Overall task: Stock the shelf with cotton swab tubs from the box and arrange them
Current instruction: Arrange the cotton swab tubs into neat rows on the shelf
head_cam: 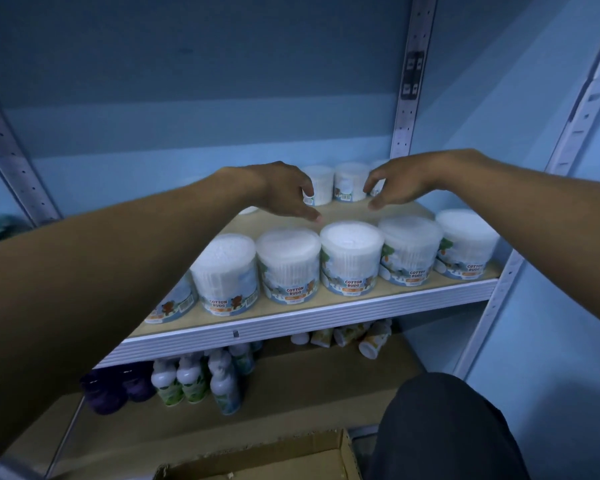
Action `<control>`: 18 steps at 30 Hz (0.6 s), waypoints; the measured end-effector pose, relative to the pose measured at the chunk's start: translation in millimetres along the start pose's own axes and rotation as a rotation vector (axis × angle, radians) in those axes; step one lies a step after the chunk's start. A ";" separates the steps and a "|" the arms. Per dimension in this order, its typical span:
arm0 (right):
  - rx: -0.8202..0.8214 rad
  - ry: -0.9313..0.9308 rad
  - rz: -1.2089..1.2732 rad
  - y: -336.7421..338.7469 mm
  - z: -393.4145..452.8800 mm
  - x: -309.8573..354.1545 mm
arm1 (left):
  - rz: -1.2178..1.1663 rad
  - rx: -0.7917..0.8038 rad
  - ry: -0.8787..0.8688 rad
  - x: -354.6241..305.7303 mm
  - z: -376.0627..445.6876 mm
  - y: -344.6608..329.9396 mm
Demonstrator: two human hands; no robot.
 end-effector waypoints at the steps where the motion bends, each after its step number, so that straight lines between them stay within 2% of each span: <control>1: 0.000 -0.010 0.000 0.1 3.2 -5.7 | -0.006 0.000 0.005 -0.6 7.2 -0.1; 5: -0.009 -0.058 -0.003 1.8 17.7 -28.9 | -0.079 0.001 0.036 -4.2 39.2 -2.2; 11: -0.021 -0.114 0.041 -0.4 56.1 -68.3 | -0.096 -0.075 -0.005 -16.3 101.9 -9.5; 18: -0.110 -0.093 0.108 4.3 111.8 -105.4 | -0.132 -0.148 -0.051 -26.7 181.6 -16.9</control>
Point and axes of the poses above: each hand's wrist, its own z-axis towards the middle knuckle, its own y-axis out of the back of the hand, x = y × z, the point moved 5 cm from there along z, towards the middle knuckle, and after that the axes turned 11 degrees about z, right-handed, at the moved point
